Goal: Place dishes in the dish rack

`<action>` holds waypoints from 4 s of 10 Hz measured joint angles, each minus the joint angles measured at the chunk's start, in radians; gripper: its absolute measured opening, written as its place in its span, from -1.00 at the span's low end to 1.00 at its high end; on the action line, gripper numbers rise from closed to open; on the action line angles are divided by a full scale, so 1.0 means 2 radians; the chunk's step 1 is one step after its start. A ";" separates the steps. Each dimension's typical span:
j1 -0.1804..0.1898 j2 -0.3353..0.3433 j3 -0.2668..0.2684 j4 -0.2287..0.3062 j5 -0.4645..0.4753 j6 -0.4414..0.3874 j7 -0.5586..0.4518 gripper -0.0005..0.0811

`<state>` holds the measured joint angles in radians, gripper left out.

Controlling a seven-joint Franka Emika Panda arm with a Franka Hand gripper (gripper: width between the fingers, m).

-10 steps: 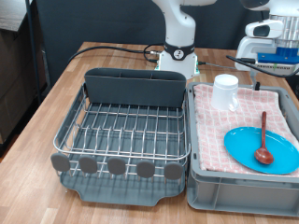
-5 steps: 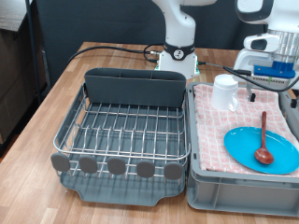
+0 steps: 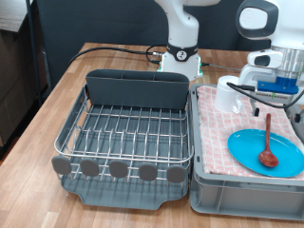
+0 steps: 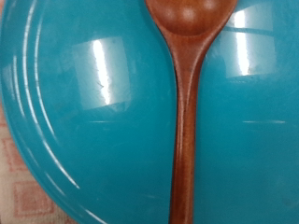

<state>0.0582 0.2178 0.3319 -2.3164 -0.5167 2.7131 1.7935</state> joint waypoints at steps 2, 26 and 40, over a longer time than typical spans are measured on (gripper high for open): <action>0.008 0.015 -0.012 0.000 -0.032 0.008 0.033 0.98; 0.042 0.064 -0.049 0.030 -0.081 0.013 0.105 -0.76; 0.023 -0.074 -0.047 -0.025 0.054 -0.083 0.084 -0.76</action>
<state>0.1048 0.0697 0.2375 -2.3672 -0.4093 2.5465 1.9624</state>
